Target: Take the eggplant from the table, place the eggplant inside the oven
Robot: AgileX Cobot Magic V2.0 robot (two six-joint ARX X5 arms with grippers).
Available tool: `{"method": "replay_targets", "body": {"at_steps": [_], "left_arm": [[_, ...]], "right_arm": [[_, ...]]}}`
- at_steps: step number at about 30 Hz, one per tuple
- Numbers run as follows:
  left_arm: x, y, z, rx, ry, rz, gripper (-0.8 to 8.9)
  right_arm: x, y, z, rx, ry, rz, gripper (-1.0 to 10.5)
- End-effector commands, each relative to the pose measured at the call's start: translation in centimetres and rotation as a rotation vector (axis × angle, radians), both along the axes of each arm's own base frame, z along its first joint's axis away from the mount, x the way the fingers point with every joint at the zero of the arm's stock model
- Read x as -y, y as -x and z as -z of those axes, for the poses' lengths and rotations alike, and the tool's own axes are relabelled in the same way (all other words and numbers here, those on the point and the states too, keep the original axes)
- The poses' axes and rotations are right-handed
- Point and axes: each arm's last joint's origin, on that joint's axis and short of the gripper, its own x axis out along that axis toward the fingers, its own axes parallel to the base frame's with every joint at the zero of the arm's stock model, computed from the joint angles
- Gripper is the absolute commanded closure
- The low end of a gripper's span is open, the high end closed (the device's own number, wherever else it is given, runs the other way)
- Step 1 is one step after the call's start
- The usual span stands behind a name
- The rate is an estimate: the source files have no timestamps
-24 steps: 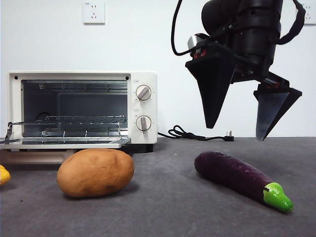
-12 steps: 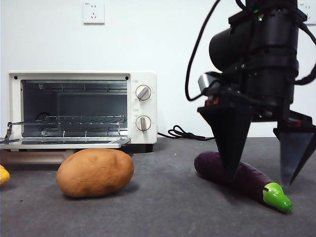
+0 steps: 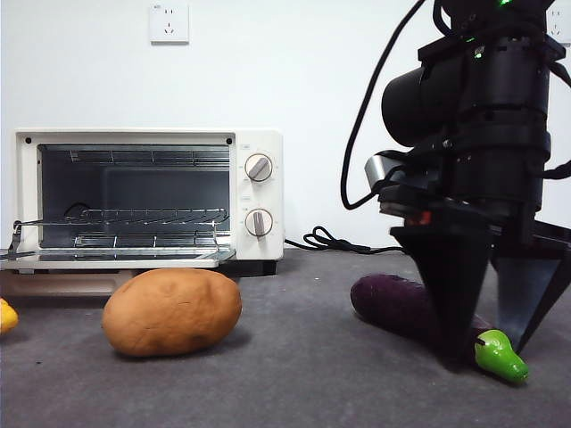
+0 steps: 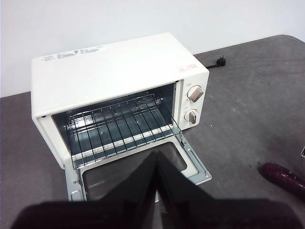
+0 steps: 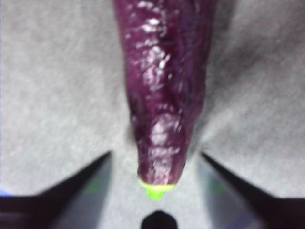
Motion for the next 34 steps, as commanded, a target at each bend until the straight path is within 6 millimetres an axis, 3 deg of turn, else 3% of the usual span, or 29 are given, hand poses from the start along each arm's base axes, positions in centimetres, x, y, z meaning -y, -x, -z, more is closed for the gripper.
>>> {"method": "replay_targets", "body": {"at_steps": [1,5,13,20,25,34], "left_arm": [[0.0,-0.1,0.1,0.003,-0.012,0.004,8.19],[0.0,-0.4,0.2,-0.004,-0.013,0.004,8.19],[0.1,-1.1,0.3,-0.017,-0.014,0.004,8.19],[0.1,-1.1,0.3,-0.009,-0.013,0.004,8.19],[0.1,-1.1,0.3,-0.009,-0.012,0.004,8.19],[0.0,-0.7,0.1,0.003,-0.011,0.004,8.19]], "right_arm": [[-0.1,0.1,0.5,-0.002,0.015,0.003,8.0],[-0.5,0.2,0.5,0.017,0.004,-0.008,9.6],[-1.5,0.9,-0.4,0.051,-0.019,-0.051,9.6],[-2.3,2.1,-5.1,0.148,-0.164,-0.099,9.6],[-3.9,2.4,-8.9,0.145,-0.397,-0.162,9.6],[-7.7,1.3,-12.0,0.134,-0.606,-0.21,9.6]]}}
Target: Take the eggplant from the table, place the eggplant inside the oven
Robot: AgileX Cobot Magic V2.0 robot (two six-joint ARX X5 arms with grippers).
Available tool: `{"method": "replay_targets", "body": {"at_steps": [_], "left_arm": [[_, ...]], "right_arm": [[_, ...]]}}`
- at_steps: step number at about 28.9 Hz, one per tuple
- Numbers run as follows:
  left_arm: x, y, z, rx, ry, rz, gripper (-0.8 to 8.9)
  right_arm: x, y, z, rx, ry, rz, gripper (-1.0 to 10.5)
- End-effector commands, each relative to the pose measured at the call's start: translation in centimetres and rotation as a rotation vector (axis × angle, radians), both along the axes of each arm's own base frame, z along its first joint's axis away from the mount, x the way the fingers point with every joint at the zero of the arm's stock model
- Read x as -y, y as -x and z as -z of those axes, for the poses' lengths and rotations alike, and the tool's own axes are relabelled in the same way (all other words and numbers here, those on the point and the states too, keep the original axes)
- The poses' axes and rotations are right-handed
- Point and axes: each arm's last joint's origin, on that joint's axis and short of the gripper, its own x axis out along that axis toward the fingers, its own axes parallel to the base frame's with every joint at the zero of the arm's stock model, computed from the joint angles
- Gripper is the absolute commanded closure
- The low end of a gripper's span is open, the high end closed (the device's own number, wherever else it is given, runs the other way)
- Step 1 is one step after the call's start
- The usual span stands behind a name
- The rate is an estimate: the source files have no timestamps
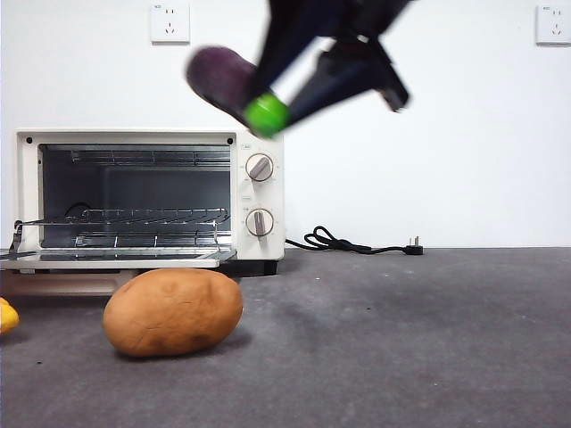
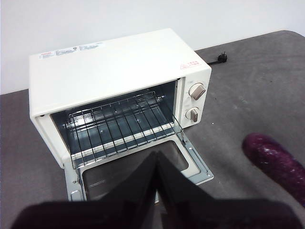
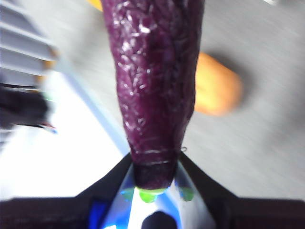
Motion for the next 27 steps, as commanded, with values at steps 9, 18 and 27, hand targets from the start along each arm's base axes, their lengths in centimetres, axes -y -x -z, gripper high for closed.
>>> {"method": "replay_targets", "body": {"at_steps": [9,18,27], "left_arm": [[-0.2,2.4,-0.5,0.072,0.006,-0.002,8.19],[-0.5,5.5,-0.6,0.115,0.01,-0.003,8.19],[-0.6,7.3,-0.7,0.157,0.013,-0.003,8.19]], "right_arm": [[-5.0,-4.1,2.1,-0.217,-0.109,-0.02,9.6],[-9.9,-8.8,4.2,-0.425,-0.251,0.014,9.6],[-13.6,-12.7,5.8,-0.554,-0.381,0.171,9.6]]}}
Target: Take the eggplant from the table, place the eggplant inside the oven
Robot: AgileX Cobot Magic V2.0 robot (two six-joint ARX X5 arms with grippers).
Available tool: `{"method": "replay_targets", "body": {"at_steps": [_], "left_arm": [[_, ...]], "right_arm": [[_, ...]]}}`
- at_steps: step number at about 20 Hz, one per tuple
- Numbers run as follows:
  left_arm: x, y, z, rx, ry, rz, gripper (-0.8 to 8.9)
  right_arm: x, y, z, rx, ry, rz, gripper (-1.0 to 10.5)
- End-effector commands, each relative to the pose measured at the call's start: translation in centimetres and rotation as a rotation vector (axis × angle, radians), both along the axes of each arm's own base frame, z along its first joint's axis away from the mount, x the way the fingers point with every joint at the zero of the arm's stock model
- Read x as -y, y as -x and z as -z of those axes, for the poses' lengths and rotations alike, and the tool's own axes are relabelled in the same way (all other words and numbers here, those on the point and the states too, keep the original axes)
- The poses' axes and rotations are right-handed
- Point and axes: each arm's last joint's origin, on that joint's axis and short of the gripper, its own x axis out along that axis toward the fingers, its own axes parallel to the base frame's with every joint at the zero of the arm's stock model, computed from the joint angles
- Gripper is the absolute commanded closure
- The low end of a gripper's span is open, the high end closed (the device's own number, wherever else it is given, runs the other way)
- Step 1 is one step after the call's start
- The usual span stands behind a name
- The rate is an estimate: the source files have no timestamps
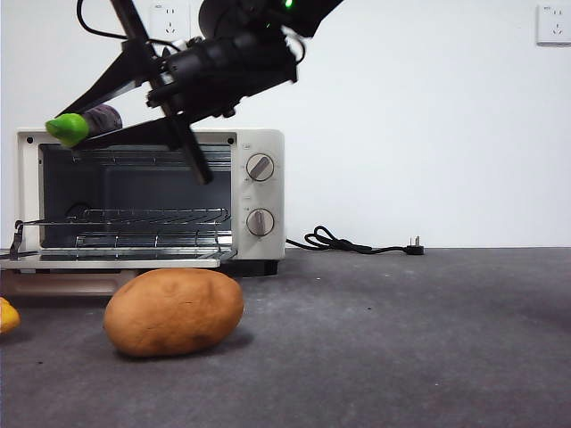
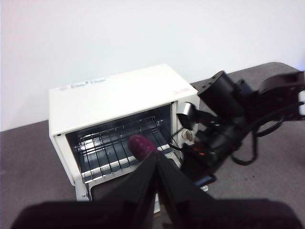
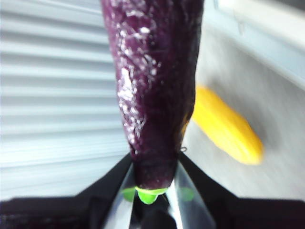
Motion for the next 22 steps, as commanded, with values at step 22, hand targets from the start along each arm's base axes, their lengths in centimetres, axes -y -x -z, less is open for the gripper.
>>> {"method": "replay_targets", "body": {"at_steps": [22], "left_arm": [[-0.1,1.2,0.5,-0.009,-0.014,0.012,8.19]], "right_arm": [[-2.1,-4.1,3.6,-0.118,0.02,0.701,9.6]]}}
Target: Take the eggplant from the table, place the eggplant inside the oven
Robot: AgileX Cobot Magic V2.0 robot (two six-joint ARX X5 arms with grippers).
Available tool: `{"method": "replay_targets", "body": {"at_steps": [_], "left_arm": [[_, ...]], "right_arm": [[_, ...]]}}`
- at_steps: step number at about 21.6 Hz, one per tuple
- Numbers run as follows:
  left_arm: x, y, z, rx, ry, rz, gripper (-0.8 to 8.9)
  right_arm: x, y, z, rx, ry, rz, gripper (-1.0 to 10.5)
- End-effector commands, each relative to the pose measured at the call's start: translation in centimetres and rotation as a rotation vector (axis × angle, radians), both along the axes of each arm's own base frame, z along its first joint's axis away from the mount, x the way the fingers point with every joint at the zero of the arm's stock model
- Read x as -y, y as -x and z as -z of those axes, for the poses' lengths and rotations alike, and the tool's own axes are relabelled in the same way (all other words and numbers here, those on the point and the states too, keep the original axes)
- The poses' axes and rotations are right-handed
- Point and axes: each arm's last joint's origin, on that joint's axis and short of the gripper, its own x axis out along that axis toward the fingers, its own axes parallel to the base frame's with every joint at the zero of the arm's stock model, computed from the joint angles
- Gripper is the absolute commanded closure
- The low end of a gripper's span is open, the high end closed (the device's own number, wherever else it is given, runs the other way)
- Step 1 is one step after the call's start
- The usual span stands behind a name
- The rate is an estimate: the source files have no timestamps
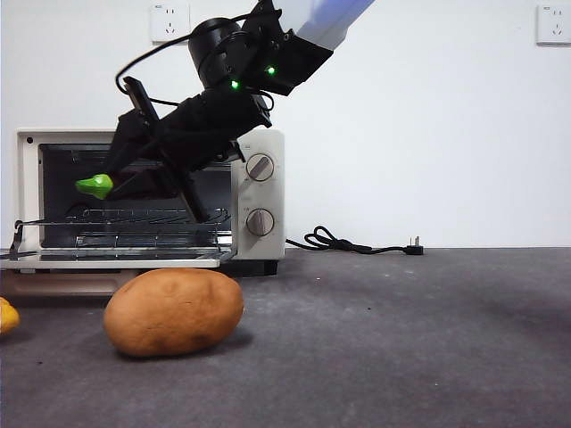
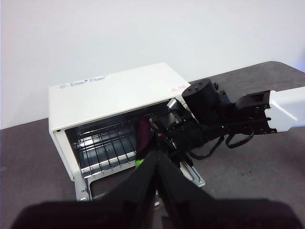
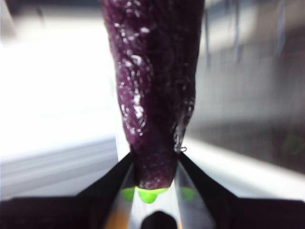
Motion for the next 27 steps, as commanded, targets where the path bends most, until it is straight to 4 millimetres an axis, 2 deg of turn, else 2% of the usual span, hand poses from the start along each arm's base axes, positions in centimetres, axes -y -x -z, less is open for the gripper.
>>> {"method": "replay_targets", "body": {"at_steps": [1,11,12,16,22,24,27], "left_arm": [[0.03,0.07,0.24,-0.006,-0.016,0.014,8.19],[0.14,0.13,0.33,-0.01,-0.03,0.049,8.19],[0.15,0.13,0.33,-0.01,-0.032,0.052,8.19],[0.18,0.14,0.33,-0.01,-0.032,0.06,8.19],[0.21,0.16,0.36,-0.013,-0.033,0.072,8.19],[0.22,0.18,0.43,-0.021,-0.034,0.076,8.19],[0.23,0.21,0.5,-0.028,-0.035,0.08,8.19]], "right_arm": [[-0.22,-0.28,0.49,0.005,0.009,0.096,9.6],[-0.32,-0.51,0.32,0.105,0.065,0.271,9.3],[-0.35,-0.57,0.2,0.12,0.058,0.273,9.1],[-0.41,-0.7,-0.09,0.16,0.046,0.285,6.9],[-0.39,-0.72,-0.09,0.184,0.061,0.283,6.8],[-0.39,-0.72,-0.09,0.187,0.063,0.28,6.3],[-0.39,-0.72,-0.09,0.204,0.073,0.272,6.3]]}}
